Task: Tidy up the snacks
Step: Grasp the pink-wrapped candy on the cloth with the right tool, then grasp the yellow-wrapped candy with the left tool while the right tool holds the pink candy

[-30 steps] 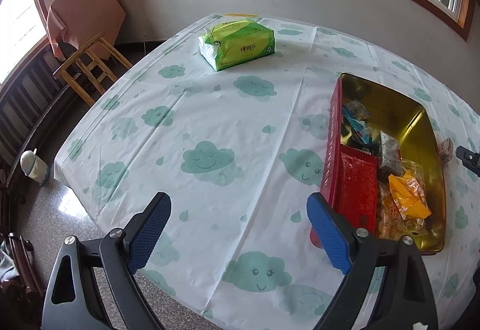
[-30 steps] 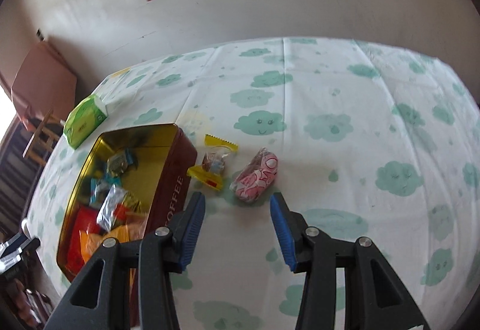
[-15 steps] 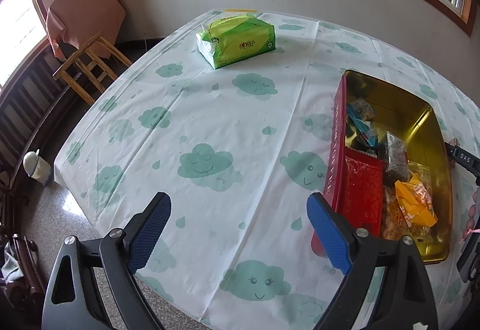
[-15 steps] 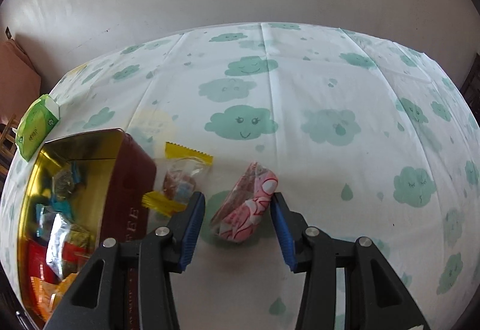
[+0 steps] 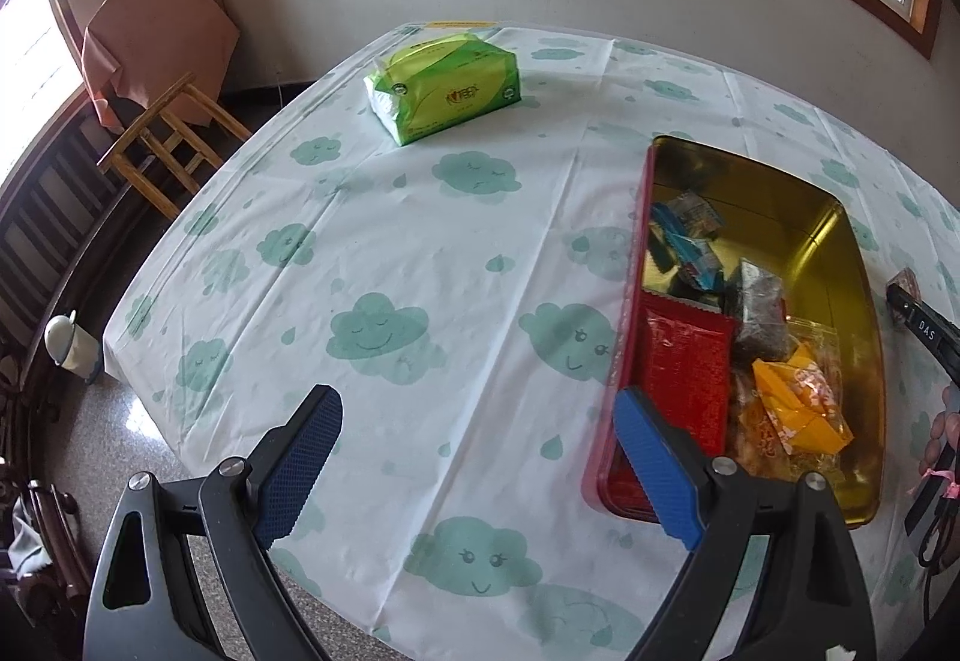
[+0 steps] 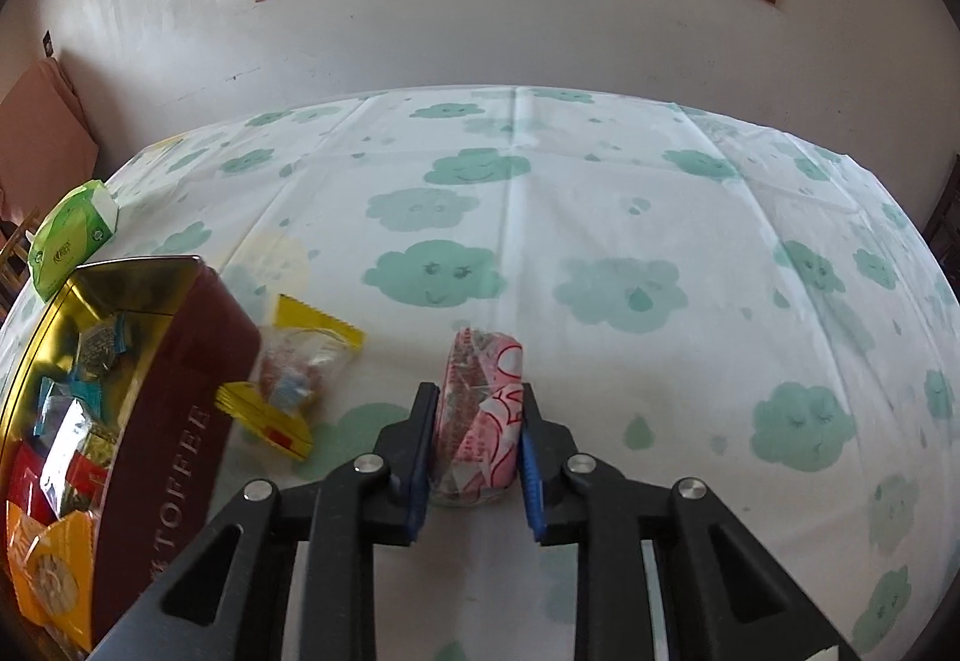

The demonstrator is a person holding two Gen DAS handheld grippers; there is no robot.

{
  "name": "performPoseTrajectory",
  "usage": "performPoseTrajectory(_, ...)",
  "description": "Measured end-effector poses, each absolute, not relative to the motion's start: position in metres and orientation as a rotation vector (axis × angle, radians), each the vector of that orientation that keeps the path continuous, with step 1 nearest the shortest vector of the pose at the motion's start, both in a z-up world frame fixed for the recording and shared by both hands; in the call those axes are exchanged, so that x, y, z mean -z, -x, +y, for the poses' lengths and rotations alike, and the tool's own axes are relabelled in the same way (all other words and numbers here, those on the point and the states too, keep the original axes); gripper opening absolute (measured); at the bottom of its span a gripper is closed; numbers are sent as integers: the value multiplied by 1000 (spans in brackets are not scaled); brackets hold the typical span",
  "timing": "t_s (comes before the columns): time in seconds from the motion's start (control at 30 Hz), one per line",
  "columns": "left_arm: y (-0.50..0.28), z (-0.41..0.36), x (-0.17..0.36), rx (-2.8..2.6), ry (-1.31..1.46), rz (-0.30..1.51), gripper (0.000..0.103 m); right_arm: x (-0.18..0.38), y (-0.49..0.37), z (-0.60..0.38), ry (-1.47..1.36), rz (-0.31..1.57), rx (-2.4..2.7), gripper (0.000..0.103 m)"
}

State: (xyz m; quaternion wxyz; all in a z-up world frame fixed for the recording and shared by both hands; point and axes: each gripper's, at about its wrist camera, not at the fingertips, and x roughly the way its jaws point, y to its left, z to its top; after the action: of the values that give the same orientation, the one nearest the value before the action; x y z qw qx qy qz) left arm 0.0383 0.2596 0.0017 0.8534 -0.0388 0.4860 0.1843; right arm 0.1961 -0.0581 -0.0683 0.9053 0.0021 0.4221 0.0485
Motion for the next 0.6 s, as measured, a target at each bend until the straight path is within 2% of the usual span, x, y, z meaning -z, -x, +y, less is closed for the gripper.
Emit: performPoseTrajectory(0.6, -60, 173, -37, -196, 45, 984, 90, 67, -158, -199, 21, 854, 48, 24)
